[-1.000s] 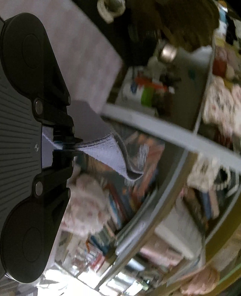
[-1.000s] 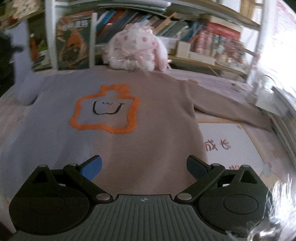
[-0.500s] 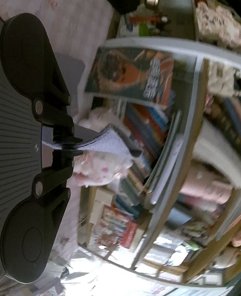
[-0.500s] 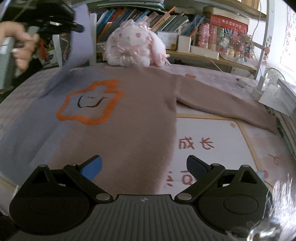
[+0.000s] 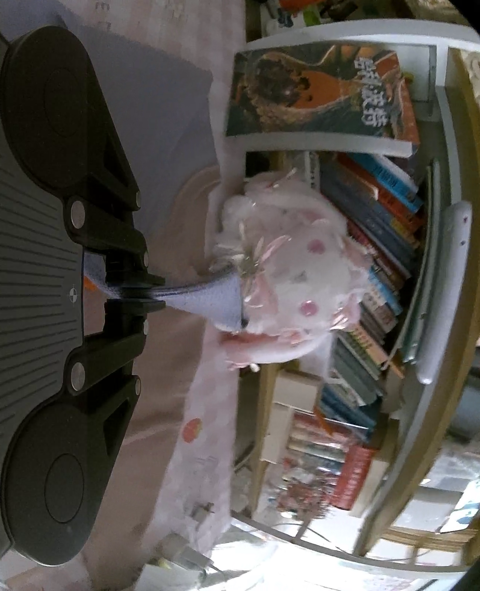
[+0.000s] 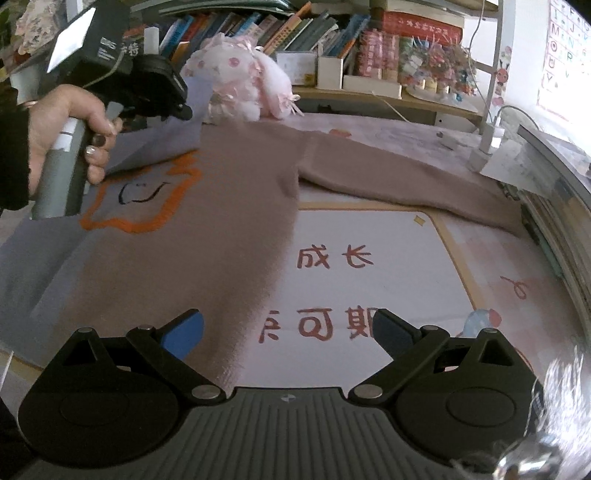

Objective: Fold clothes

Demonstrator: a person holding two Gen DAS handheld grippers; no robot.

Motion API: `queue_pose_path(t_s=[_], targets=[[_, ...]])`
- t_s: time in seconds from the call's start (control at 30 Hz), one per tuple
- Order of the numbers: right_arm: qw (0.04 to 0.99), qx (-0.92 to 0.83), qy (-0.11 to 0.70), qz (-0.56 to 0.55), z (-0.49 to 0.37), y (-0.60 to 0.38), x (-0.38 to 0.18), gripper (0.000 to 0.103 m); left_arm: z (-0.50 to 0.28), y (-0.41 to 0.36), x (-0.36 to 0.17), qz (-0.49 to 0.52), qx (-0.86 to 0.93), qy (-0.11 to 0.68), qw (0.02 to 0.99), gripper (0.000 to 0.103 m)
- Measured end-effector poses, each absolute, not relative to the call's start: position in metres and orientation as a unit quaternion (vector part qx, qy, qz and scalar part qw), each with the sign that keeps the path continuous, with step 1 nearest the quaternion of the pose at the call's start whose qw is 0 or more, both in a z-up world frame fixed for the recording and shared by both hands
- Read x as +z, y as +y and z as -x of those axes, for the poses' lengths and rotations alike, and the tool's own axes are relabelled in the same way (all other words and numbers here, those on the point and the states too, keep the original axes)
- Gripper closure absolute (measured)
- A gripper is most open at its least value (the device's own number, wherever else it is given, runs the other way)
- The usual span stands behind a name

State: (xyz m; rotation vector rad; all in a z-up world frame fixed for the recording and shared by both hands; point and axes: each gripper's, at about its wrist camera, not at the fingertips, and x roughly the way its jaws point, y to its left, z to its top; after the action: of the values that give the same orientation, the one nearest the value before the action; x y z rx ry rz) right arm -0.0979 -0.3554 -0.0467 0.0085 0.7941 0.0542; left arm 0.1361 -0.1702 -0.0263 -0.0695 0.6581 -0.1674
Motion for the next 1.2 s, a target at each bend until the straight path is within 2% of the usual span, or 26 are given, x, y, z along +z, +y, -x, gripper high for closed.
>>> queue_pose_path(t_s=[0.07,0.13,0.17,0.2,0.43,0.5,0.7,0.87,1.0,1.07,1.17,1.2], targets=[[0.922,0.028,0.387,-0.003,0.098,-0.356,-0.047,0.004,-0.139,-0.178,-0.031,0.025,-0.082,0.333,0.939,0.090],[0.921,0.031,0.387,-0.002,0.097,-0.356,-0.047,0.004,-0.139,-0.186,-0.035,0.022,-0.097,0.344,0.934,0.067],[0.921,0.033,0.387,-0.002,0.095,-0.356,-0.047,0.004,-0.138,-0.190,-0.035,0.023,-0.107,0.349,0.931,0.040],[0.921,0.035,0.387,-0.003,0.094,-0.355,-0.048,0.004,-0.135,-0.192,-0.033,0.026,-0.118,0.350,0.929,0.027],[0.921,0.053,0.387,-0.005,0.083,-0.352,-0.049,0.004,-0.096,-0.163,0.004,0.064,-0.204,0.299,0.930,0.021],[0.920,0.058,0.387,-0.006,0.079,-0.352,-0.049,0.004,-0.083,-0.141,0.008,0.054,-0.171,0.293,0.939,0.022],[0.919,0.076,0.387,-0.012,0.066,-0.347,-0.051,0.005,-0.039,-0.059,-0.016,-0.029,0.003,0.335,0.942,0.024],[0.914,0.083,0.397,-0.017,0.054,-0.343,-0.053,0.008,-0.011,-0.009,-0.037,-0.016,0.078,0.378,0.923,0.030],[0.911,0.085,0.403,-0.017,0.048,-0.341,-0.054,0.024,-0.006,0.005,-0.048,0.012,0.097,0.400,0.911,0.044],[0.910,0.080,0.407,-0.012,0.047,-0.340,-0.054,0.030,-0.006,0.011,-0.053,0.030,0.097,0.406,0.908,0.046],[0.906,0.073,0.416,-0.005,0.045,-0.340,-0.056,0.049,-0.003,0.018,-0.057,0.053,0.091,0.412,0.905,0.049],[0.905,0.072,0.419,-0.008,0.045,-0.341,-0.057,0.052,-0.003,0.021,-0.059,0.061,0.090,0.412,0.905,0.049]])
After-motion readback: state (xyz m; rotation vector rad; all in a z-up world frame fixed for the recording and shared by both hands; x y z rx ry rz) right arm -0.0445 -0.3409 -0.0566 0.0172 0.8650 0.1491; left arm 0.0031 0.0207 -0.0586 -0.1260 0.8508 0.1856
